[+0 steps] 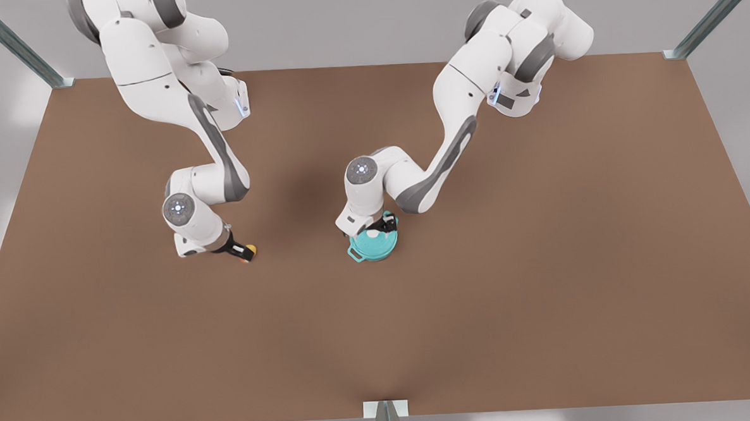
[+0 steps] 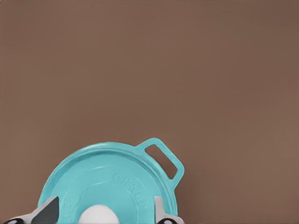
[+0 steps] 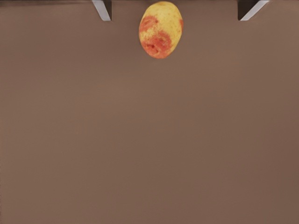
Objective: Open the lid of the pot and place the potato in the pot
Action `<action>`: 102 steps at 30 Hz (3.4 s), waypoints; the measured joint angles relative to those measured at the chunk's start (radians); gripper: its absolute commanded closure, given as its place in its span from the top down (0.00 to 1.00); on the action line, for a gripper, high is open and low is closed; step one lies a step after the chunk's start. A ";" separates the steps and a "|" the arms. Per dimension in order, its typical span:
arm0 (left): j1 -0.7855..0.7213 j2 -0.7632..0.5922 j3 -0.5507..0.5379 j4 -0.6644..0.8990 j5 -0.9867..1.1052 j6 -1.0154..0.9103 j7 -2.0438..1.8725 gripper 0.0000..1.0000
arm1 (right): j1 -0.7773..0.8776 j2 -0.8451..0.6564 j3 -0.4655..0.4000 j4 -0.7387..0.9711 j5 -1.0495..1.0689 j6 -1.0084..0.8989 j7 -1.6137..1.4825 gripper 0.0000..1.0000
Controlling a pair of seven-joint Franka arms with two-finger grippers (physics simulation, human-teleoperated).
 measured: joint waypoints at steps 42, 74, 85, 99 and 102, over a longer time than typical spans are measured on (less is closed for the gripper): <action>0.692 -0.620 0.035 -0.271 -0.262 -0.403 0.232 1.00 | 0.039 0.148 0.000 0.026 -0.099 0.077 0.268 0.69; 0.745 -0.592 0.056 -0.148 -0.282 -0.587 0.811 1.00 | 0.039 0.056 0.116 0.197 -0.082 -0.070 0.358 0.47; 0.758 -0.593 0.059 -0.150 -0.288 -0.591 0.877 1.00 | 0.240 0.161 0.187 0.553 -0.054 -0.339 0.545 0.47; 0.768 -0.590 0.057 -0.148 -0.327 -0.584 0.918 1.00 | 0.413 0.428 0.148 0.791 -0.050 -0.399 0.782 0.47; 0.767 -0.590 0.057 -0.148 -0.327 -0.584 0.923 1.00 | 0.431 0.445 0.131 0.810 -0.050 -0.401 0.819 0.47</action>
